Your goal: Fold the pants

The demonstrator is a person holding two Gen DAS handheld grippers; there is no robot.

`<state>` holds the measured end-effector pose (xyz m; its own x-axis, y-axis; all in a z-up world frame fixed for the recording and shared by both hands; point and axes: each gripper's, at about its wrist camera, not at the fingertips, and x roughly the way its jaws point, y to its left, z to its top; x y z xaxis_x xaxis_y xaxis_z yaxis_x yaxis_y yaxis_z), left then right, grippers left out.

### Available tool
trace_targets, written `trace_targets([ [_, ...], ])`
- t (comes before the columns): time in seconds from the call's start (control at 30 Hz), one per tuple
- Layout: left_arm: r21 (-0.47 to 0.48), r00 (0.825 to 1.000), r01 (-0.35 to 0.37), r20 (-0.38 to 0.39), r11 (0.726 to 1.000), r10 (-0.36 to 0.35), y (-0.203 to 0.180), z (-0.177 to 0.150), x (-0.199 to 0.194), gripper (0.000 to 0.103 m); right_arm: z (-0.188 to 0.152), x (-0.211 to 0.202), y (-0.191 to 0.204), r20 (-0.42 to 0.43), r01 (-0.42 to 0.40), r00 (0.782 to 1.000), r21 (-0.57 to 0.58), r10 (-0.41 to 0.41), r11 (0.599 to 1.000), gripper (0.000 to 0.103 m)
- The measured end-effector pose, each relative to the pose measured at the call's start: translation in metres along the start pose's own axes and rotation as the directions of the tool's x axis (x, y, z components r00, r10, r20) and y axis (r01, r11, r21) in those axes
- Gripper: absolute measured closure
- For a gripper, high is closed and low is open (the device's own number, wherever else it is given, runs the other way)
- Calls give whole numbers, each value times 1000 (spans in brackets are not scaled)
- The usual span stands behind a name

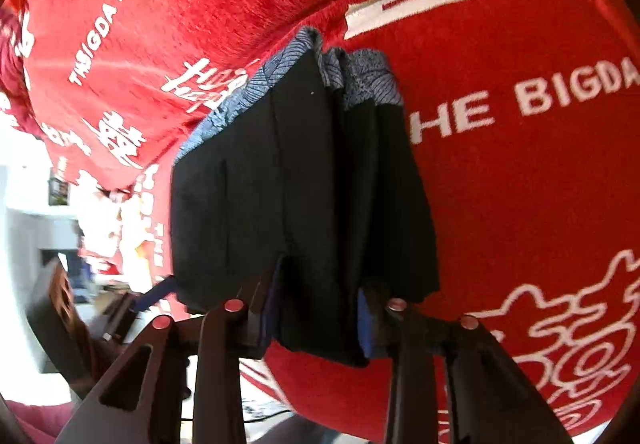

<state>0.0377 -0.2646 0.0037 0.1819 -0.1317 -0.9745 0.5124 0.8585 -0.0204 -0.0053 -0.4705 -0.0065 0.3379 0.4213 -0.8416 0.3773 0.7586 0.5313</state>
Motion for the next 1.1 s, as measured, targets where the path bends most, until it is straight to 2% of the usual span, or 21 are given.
trace_targets([
  [0.17, -54, 1000, 2, -23, 999, -3, 18, 3, 8, 18, -8, -3, -9, 16, 69, 997, 39, -70, 997, 61],
  [0.2, -57, 1000, 4, -25, 998, -5, 19, 3, 9, 14, -10, -4, -9, 20, 91, 996, 34, -92, 995, 56],
  [0.23, -59, 999, 3, -34, 998, -5, 20, 3, 11, 0, -12, -6, -8, 23, 121, 992, 24, -121, 992, 54],
  [0.3, -65, 999, 5, -47, 998, -8, 22, 3, 15, 0, -16, -8, -8, 22, 146, 989, 22, -146, 989, 47],
  [0.5, -59, 999, 4, -50, 998, -7, 24, 2, 18, 0, -22, -11, -8, 16, 169, 985, 20, -169, 985, 41],
  [0.63, -61, 998, 6, -57, 998, -9, 25, 2, 20, 0, -23, -11, -5, 18, 182, 983, 20, -183, 983, 40],
  [0.8, -69, 998, 13, -58, 998, -17, 26, 3, 20, 0, -24, -10, -6, 11, 195, 981, 29, -195, 980, 33],
  [1.1, -99, 997, 23, -71, 995, -30, 39, 4, 19, 0, -25, -11, -6, 13, 208, 978, 24, -209, 978, 30],
])
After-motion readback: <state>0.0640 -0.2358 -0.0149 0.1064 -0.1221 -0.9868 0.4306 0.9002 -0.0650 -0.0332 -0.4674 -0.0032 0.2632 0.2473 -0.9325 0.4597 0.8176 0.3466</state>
